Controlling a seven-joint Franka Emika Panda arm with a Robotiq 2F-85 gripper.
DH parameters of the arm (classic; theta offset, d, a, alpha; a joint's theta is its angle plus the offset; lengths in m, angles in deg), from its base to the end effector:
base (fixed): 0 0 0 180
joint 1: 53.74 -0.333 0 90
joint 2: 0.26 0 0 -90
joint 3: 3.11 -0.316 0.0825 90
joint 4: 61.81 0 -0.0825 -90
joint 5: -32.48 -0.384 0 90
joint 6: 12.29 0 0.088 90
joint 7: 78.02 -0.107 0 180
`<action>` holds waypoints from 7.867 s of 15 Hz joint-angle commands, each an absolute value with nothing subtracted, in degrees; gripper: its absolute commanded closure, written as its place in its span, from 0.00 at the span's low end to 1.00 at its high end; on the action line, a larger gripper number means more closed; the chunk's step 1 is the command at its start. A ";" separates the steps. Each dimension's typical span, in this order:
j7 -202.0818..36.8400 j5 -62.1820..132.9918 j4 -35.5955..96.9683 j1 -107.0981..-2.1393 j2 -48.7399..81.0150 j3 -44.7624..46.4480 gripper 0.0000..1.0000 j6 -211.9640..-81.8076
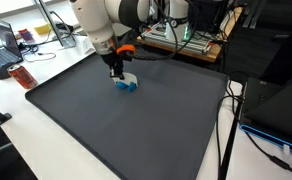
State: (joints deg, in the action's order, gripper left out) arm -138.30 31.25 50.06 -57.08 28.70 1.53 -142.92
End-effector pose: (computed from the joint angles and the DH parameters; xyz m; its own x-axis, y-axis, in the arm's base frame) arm 0.5994 -0.0121 0.2040 0.4624 -0.8843 -0.0646 -0.8690 -0.4665 0.1648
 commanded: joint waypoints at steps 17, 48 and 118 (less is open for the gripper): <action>-137.91 29.02 56.94 -56.78 25.42 2.62 0.99 -150.60; -104.55 5.85 75.41 -49.62 4.93 -0.49 0.99 -162.06; -155.65 51.97 -20.10 -69.86 65.28 5.24 0.99 -82.43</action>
State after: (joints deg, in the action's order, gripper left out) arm -156.73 50.39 -16.27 -69.19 62.93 4.21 -85.36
